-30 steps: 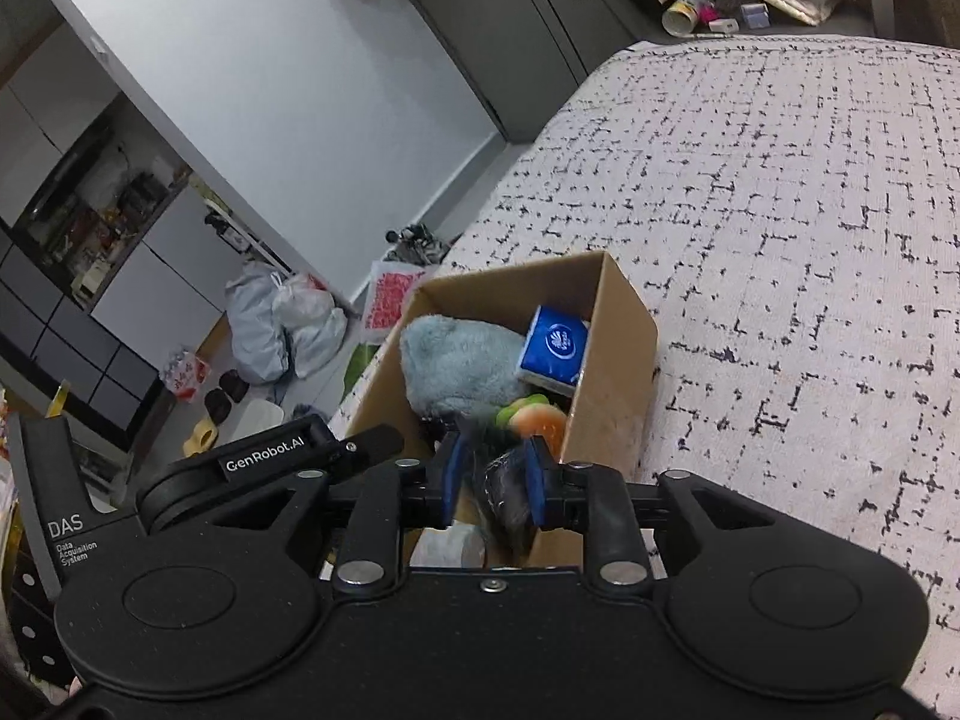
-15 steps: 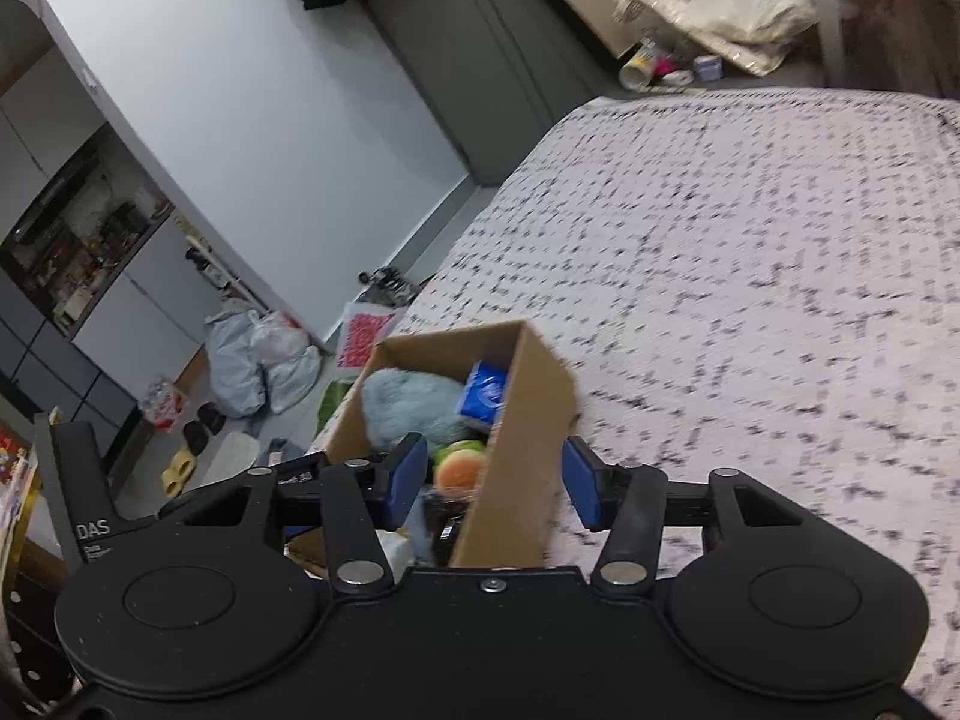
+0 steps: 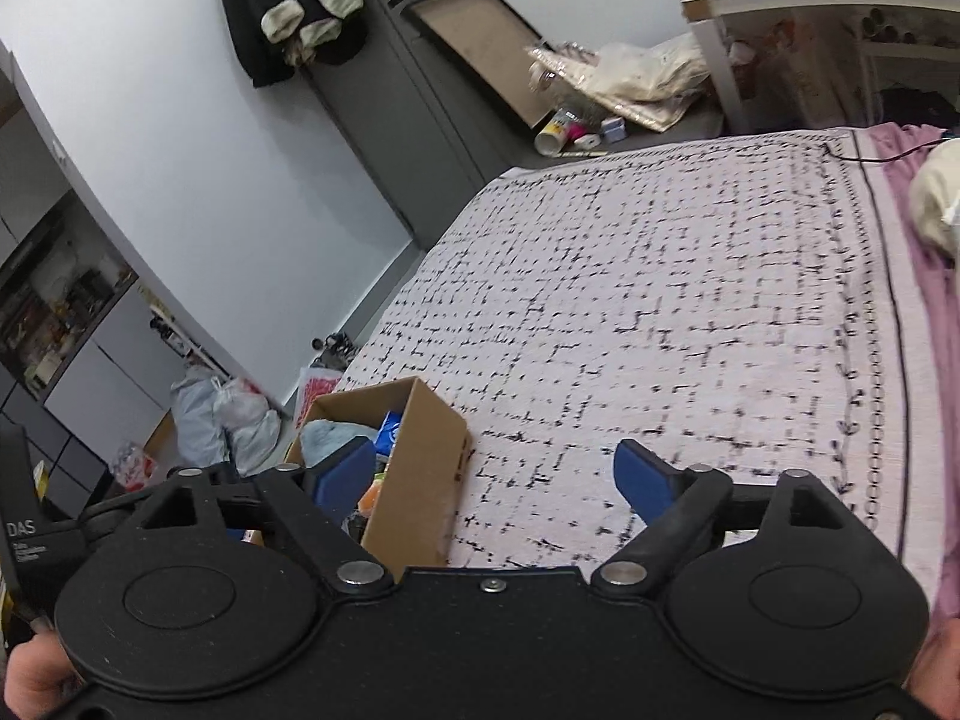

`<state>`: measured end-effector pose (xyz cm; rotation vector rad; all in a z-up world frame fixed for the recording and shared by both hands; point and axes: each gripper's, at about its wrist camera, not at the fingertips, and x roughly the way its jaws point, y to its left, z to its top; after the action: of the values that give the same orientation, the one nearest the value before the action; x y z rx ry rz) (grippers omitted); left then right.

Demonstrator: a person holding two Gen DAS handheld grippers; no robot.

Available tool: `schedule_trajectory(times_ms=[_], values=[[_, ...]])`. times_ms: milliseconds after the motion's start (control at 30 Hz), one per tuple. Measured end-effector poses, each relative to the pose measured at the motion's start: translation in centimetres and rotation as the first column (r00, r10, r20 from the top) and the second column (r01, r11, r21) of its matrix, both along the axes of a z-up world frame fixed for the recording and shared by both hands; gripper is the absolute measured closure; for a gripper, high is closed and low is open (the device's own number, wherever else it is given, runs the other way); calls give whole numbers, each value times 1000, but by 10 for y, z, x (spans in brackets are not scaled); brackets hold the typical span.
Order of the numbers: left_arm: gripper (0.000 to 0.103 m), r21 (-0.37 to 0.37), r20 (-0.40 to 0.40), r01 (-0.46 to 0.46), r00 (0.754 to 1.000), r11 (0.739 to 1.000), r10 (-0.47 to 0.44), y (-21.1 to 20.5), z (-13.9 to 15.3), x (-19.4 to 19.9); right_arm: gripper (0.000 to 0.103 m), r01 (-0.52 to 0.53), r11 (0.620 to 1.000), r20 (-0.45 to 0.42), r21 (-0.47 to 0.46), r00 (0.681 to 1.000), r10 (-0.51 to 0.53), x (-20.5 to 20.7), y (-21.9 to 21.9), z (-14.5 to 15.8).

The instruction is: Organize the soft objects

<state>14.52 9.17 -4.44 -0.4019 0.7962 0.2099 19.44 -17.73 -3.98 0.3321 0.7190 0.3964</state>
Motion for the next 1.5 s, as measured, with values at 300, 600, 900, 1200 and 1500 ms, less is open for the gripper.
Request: schedule_trajectory(times_ms=[300,600,900,1200,1500], values=[[6,34,-10,20,1000,999,-20,-25,17,-18,4,-5,1000,31,12,999,4,-23,-28,7],[2,55,-1,44,999,997,-44,-42,31,-40,0,28,999,49,17,998,-28,-42,-52,14],[1,61,30,72,997,996,-74,-54,48,-65,0,47,999,79,12,996,-48,-71,-71,28],[1,70,47,107,993,992,-111,-64,64,-91,0,31,999,102,-32,994,-27,-100,-75,45],[1,91,65,154,985,984,-160,-73,76,-116,0,4,999,110,-42,994,1,-123,-73,61]])
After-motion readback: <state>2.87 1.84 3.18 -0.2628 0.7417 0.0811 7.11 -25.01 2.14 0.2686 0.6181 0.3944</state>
